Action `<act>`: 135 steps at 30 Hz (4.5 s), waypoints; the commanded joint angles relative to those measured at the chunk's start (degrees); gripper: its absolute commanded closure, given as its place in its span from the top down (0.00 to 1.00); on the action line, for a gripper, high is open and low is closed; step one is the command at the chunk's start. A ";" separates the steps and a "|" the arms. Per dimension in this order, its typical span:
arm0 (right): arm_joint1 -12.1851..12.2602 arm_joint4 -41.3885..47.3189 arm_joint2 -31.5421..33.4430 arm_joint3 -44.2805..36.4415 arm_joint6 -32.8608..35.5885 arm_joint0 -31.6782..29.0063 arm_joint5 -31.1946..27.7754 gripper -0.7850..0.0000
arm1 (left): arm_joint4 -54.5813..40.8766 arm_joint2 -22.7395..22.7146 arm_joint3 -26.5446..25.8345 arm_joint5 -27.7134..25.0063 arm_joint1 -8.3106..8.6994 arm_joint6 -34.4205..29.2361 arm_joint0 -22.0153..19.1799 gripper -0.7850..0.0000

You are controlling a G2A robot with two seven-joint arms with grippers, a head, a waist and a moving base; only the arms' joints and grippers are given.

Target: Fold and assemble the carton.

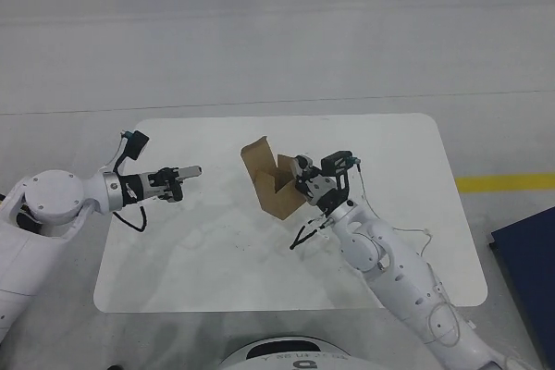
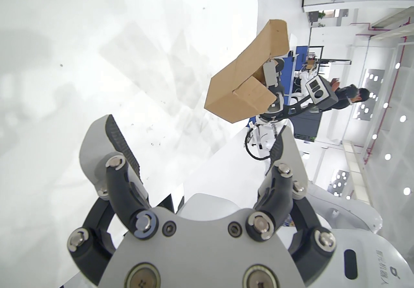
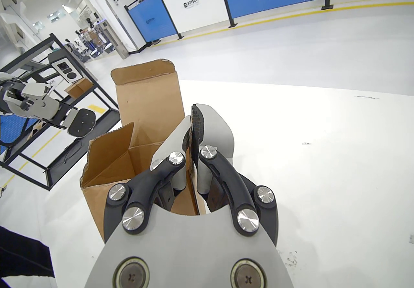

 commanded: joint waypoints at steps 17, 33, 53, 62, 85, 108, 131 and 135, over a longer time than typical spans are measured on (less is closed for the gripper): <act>-0.47 -5.11 -1.12 1.31 -3.62 -1.50 3.68 0.00 | 21.25 4.44 -14.02 6.16 -0.79 11.20 -0.04 0.91; -2.01 -13.88 -4.60 -2.02 -13.07 -6.78 13.65 0.00 | 20.77 25.82 6.84 -5.99 -11.08 6.81 -21.93 0.75; -3.42 -12.43 -4.18 0.70 -14.25 -7.43 13.12 1.00 | 22.31 34.79 18.05 -10.92 -19.39 3.99 -32.02 0.00; -0.78 -6.66 7.67 -7.79 -11.11 -15.34 0.03 1.00 | 31.72 37.26 13.80 -10.54 -20.92 4.22 -32.40 0.00; 2.01 -14.09 13.66 -11.50 10.04 -17.15 -19.30 1.00 | 34.32 32.73 10.71 -18.70 -20.52 -4.28 -29.52 1.00; -0.73 -31.70 -4.03 1.04 14.22 -4.55 -10.85 1.00 | 30.99 4.43 -0.26 -13.34 -11.65 -7.50 -8.42 1.00; 0.57 -31.42 3.63 -8.37 5.49 -10.67 -8.99 1.00 | 24.52 -0.20 1.35 -13.49 -11.00 -8.28 -2.96 1.00; 0.61 -32.03 3.54 -8.59 4.81 -10.42 -9.63 1.00 | 25.56 -0.25 2.05 -11.77 -11.01 -6.19 -1.89 1.00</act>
